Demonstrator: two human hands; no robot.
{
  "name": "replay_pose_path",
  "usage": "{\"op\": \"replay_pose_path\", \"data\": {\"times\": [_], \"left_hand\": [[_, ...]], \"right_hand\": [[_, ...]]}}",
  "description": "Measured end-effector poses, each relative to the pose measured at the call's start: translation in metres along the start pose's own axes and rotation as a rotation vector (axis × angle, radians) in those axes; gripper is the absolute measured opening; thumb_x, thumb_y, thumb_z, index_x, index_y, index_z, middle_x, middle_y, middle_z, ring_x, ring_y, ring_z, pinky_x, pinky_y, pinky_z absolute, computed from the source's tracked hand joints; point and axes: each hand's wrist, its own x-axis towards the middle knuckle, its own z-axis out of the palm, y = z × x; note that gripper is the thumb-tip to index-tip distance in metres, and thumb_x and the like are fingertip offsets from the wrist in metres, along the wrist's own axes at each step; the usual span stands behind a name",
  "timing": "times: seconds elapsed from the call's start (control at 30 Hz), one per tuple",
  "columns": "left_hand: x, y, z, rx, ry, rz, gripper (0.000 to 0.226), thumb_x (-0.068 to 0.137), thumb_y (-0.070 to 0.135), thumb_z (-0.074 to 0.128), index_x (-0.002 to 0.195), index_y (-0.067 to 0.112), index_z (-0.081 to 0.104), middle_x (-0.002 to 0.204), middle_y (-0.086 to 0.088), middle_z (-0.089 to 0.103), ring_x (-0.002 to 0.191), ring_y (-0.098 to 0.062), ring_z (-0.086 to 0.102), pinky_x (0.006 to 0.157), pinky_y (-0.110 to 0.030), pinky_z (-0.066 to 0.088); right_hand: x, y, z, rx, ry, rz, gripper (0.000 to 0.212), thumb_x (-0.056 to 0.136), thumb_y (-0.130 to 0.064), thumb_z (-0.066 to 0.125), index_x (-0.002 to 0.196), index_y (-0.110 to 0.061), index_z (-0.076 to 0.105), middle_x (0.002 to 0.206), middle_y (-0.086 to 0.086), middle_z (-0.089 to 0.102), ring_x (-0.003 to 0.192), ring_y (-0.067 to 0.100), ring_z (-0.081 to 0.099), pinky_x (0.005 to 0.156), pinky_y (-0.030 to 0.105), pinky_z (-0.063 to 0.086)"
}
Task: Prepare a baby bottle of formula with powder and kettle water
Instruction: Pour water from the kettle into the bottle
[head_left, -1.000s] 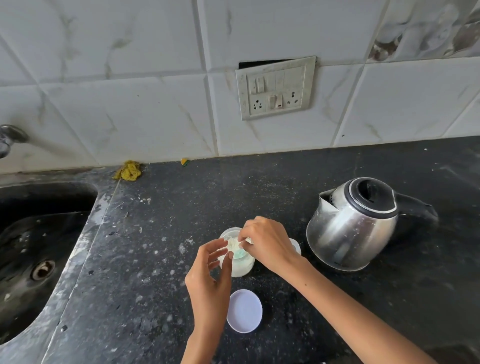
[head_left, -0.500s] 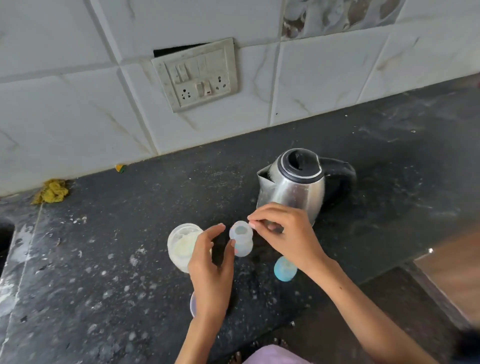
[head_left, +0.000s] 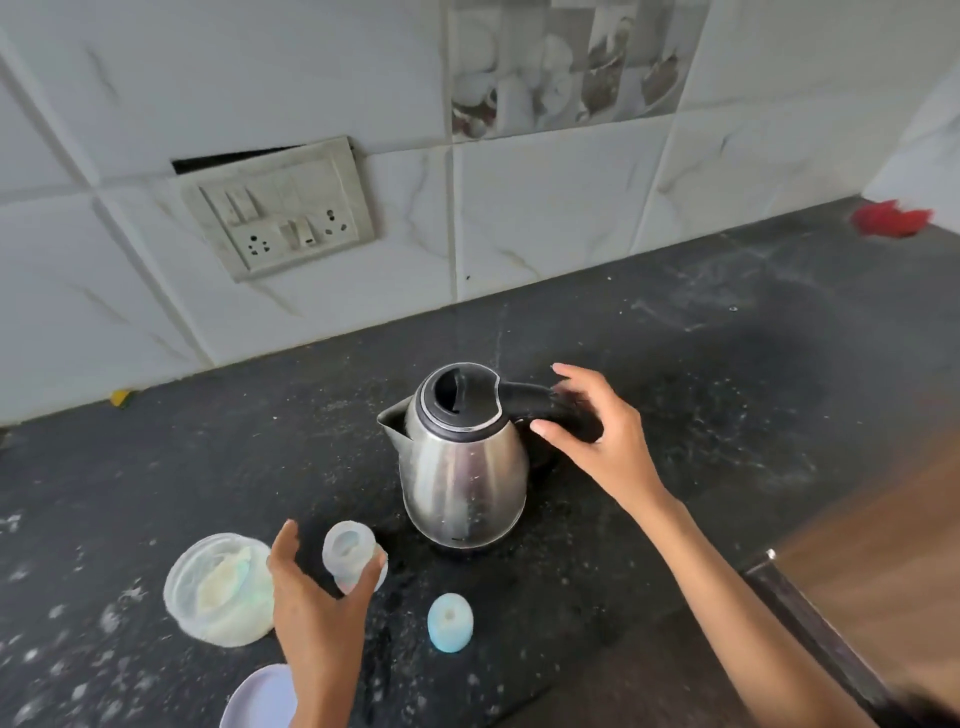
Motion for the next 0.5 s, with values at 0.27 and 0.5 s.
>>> {"op": "replay_pose_path", "data": {"times": [0.27,0.5], "left_hand": [[-0.004,0.003,0.015,-0.065,0.076,-0.088,0.081,0.064,0.025,0.088,0.131,0.018,0.043,0.12,-0.009,0.064,0.106,-0.029,0.061,0.093,-0.047,0.048],[0.001,0.009,0.016,-0.099,0.016,-0.037,0.052,0.064,0.02,0.088,0.107,0.022,0.058,0.097,0.006,0.065,0.091,-0.02,0.063,0.083,-0.039,0.053]], "right_hand": [[0.028,0.019,0.005,0.327,-0.276,0.099,0.048,0.07,-0.011,0.085,0.115,-0.012,0.069,0.111,-0.002,0.072,0.106,0.011,0.066,0.093,0.026,0.049],[0.026,0.019,0.012,0.46,-0.25,0.09,0.055,0.064,-0.008,0.087,0.115,-0.019,0.069,0.114,-0.005,0.073,0.108,0.013,0.067,0.094,0.026,0.052]]}}
